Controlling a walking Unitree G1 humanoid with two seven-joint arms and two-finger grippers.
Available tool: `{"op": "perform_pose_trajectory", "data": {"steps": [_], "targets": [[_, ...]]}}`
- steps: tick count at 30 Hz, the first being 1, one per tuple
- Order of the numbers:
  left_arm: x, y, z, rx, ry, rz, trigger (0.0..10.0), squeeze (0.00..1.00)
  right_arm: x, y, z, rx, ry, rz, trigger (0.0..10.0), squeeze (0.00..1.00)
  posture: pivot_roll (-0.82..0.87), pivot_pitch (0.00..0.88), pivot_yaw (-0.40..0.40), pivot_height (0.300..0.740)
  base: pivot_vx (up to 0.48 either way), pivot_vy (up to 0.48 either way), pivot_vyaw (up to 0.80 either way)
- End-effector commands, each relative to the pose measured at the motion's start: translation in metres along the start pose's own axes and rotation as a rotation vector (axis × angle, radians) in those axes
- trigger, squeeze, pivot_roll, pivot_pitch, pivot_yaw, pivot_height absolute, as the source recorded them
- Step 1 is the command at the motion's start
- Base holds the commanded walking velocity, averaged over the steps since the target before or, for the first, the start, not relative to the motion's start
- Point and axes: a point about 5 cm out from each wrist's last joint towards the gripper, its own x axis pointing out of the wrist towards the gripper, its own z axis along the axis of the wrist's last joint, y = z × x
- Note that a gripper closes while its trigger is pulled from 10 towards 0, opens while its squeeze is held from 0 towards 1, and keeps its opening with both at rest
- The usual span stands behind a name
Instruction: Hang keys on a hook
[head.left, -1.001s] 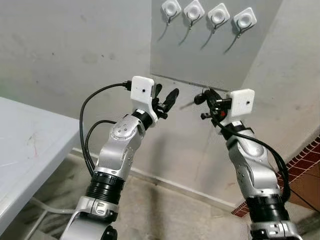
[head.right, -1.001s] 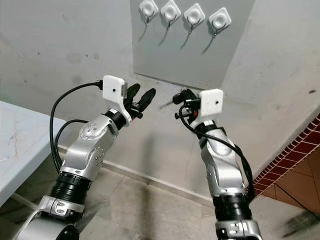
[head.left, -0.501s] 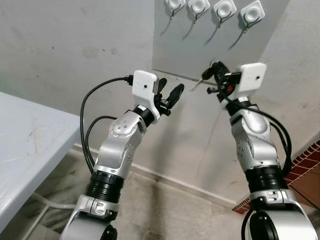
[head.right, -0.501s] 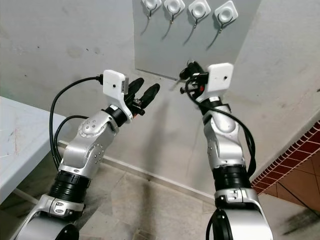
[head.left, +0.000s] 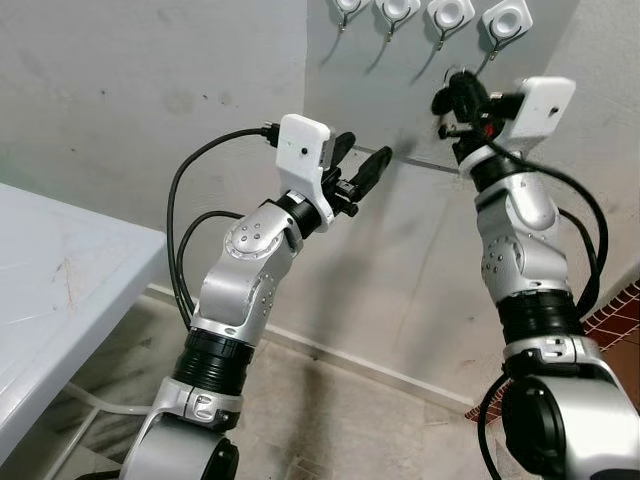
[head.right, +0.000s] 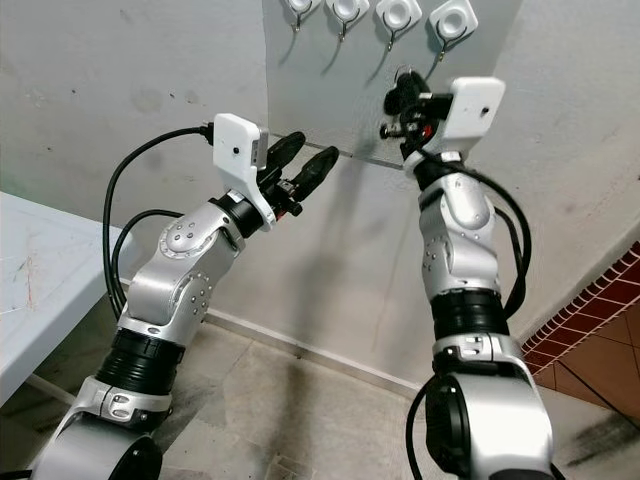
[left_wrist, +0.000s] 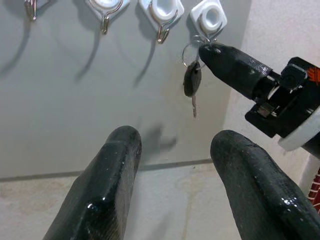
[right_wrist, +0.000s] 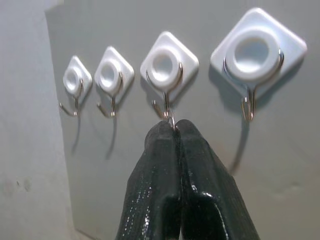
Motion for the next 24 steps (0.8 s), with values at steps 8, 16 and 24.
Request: {"op": "perform_pose_trajectory", "data": {"steps": [8, 16, 24], "targets": [[0.005, -0.009, 0.011, 0.013, -0.023, -0.056, 10.0, 0.0, 0.015, -0.01, 0.022, 0.148, -0.096, -0.057, 10.0, 0.0, 0.06, 0.164, -0.008, 0.74, 0.0, 0.0, 0.0], [0.006, -0.01, 0.013, 0.002, -0.027, -0.062, 10.0, 0.0, 0.02, -0.016, 0.027, 0.267, -0.121, -0.102, 10.0, 0.0, 0.05, 0.172, -0.005, 0.74, 0.0, 0.0, 0.0], [0.006, -0.009, 0.015, -0.009, -0.033, -0.062, 10.0, 0.0, 0.02, -0.021, 0.019, 0.427, -0.102, -0.15, 10.0, 0.0, 0.06, 0.176, -0.006, 0.74, 0.0, 0.0, 0.0]]}}
